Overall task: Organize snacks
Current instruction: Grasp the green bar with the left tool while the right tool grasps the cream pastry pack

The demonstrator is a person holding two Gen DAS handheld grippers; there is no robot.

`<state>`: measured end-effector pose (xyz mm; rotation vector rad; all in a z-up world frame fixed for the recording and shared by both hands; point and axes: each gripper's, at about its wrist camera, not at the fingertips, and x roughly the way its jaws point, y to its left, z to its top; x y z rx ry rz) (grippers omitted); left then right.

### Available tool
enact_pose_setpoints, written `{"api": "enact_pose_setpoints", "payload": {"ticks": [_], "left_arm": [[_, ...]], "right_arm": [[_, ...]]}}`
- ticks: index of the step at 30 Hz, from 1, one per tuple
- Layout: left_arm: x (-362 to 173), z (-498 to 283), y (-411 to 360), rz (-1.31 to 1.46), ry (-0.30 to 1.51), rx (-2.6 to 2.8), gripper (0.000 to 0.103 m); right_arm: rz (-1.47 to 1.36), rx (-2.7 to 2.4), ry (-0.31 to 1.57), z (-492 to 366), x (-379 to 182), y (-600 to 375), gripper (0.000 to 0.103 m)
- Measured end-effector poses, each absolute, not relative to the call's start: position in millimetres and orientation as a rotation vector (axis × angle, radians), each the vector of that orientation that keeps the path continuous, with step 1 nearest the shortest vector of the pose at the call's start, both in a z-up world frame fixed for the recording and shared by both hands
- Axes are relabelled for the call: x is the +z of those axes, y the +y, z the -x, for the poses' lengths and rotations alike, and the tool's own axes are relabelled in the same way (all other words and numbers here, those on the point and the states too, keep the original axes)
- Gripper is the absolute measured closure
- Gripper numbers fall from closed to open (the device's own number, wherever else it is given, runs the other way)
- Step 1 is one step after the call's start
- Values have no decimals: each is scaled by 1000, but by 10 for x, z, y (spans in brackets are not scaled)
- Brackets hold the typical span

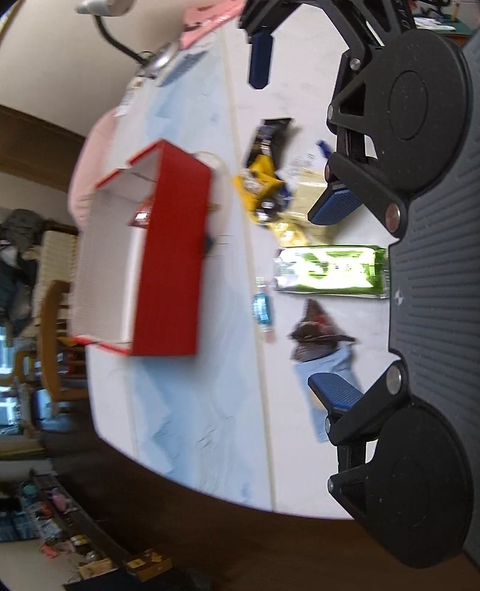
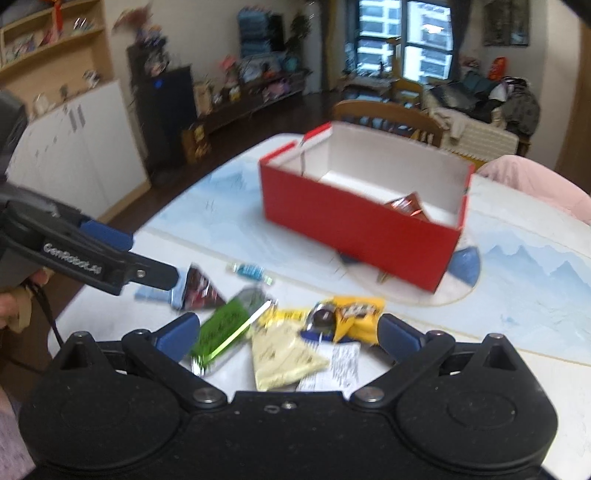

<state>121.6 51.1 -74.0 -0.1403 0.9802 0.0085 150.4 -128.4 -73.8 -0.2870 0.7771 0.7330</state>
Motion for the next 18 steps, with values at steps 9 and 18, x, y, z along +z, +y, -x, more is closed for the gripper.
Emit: {"api": "enact_pose_setpoints", "payload": {"ticks": [9, 18], "left_arm": [[-1195, -1299, 379, 106, 1094, -14, 16], [-1426, -1491, 313, 88, 1169, -4, 16]], "right_arm": [[472, 832, 812, -1531, -1113, -1124, 7], [594, 871, 832, -1726, -1310, -965, 19]]}}
